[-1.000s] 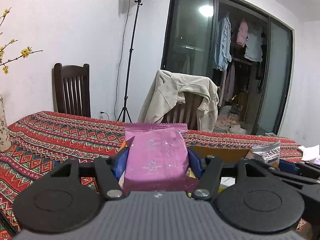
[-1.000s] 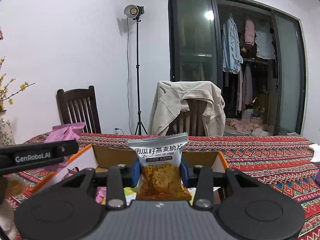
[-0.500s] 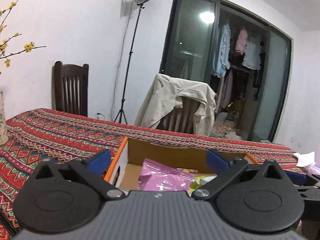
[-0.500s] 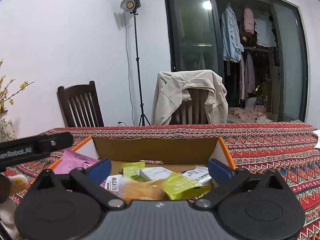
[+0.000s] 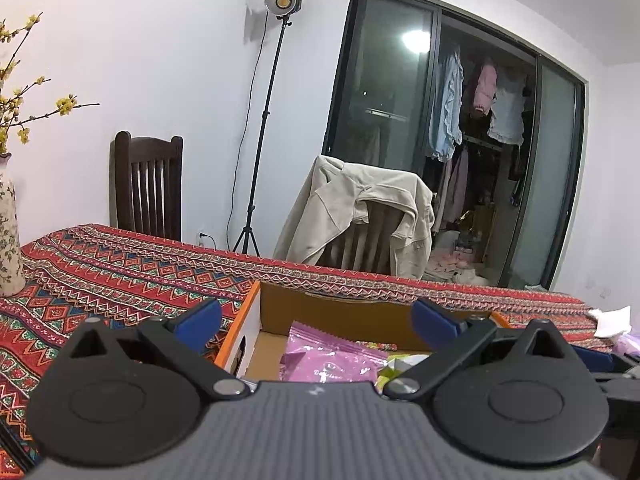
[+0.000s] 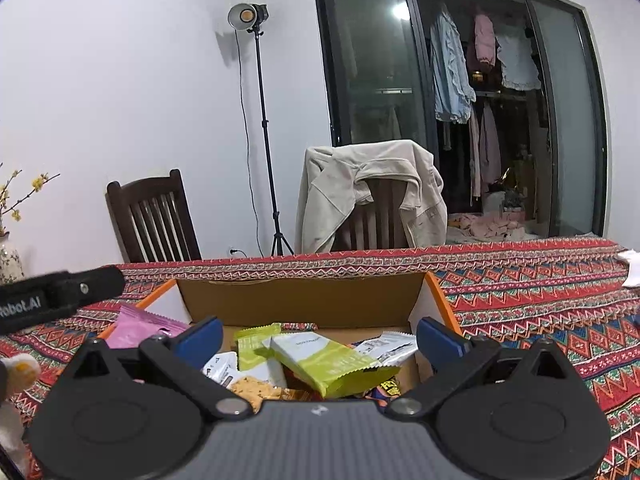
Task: Organize snacks
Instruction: 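Move both grippers back toward the remaining packets beside the box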
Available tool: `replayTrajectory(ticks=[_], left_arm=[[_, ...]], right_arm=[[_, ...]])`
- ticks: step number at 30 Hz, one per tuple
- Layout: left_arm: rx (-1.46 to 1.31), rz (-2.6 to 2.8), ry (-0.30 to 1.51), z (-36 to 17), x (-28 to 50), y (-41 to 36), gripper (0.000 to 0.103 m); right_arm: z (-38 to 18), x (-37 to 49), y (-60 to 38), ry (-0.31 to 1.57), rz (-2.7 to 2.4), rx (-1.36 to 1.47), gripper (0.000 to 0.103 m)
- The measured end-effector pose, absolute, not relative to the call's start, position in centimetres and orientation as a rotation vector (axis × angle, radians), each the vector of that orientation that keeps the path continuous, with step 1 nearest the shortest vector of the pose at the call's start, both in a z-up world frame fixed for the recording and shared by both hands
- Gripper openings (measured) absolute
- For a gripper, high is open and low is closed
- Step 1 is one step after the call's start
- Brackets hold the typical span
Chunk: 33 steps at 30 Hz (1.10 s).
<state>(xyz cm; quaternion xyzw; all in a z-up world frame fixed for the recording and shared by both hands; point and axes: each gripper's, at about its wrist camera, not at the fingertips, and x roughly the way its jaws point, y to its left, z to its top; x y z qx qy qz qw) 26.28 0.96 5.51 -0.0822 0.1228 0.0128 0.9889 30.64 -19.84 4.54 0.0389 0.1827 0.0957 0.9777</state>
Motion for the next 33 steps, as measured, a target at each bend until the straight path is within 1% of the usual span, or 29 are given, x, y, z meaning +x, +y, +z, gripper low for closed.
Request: replayTrajectory(ticks=[7, 18, 25, 33], left_arm=[[-0.158, 0.059, 0.222, 7.3, 25.3, 0.7, 0.103], [-0.149, 0.088, 0.226, 8.9, 21.9, 2.3, 0.103], [-0.139, 0.089, 0.260, 8.0, 19.3, 3.4, 0.103], [-0.109, 0.098, 0.323, 5.8, 16.8, 5.0, 0.103]], right_arm=[[5.8, 29.5, -19.8, 0.313, 0.195, 0.054, 0.103], [8.0, 25.9, -20.2, 0.311, 0.228, 0.033, 0.103], [8.0, 23.0, -20.3, 0.338, 0.238, 0.026, 0.103], [6.4, 20.6, -19.6, 0.418, 0.255, 0.000, 0.103]])
